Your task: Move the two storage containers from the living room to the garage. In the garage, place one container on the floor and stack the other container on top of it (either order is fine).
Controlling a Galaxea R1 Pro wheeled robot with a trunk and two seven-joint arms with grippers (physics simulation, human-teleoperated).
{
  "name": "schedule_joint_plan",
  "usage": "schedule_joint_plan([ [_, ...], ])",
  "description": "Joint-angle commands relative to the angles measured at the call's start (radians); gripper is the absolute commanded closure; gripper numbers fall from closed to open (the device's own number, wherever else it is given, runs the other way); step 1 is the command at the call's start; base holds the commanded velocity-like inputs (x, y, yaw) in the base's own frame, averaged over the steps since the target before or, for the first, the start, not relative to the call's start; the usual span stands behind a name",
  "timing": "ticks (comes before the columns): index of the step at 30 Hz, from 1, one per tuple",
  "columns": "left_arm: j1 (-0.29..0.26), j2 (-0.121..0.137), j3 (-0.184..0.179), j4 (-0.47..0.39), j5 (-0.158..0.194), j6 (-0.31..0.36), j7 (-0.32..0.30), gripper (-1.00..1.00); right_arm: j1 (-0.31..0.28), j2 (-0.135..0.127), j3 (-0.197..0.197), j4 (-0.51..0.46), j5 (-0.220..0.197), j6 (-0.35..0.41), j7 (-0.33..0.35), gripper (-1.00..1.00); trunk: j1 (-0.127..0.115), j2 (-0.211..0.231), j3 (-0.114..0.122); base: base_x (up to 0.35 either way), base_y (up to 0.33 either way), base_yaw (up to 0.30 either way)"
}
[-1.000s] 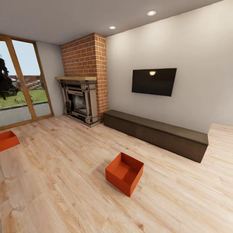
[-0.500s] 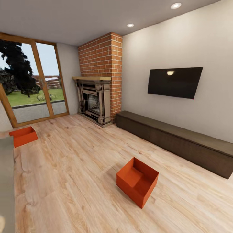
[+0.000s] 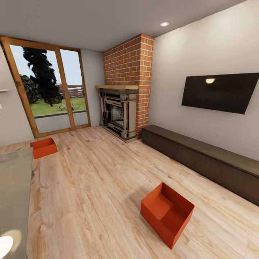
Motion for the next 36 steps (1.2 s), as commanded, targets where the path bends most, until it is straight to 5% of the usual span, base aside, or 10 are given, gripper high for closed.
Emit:
schedule_joint_plan([
  [1, 0.000, 0.000, 0.001, 0.000, 0.004, -0.002, 0.001, -1.00, -0.001, 0.001, 0.008, 0.003, -0.008, -0.005, -0.001, -1.00, 0.000, 0.000, -0.001, 0.243, 0.000, 0.224],
  [36, 0.000, 0.000, 0.001, 0.000, 0.004, -0.002, 0.001, -1.00, -0.001, 0.001, 0.008, 0.003, -0.009, -0.006, -0.006, -1.00, 0.000, 0.000, -0.001, 0.243, 0.000, 0.037],
])
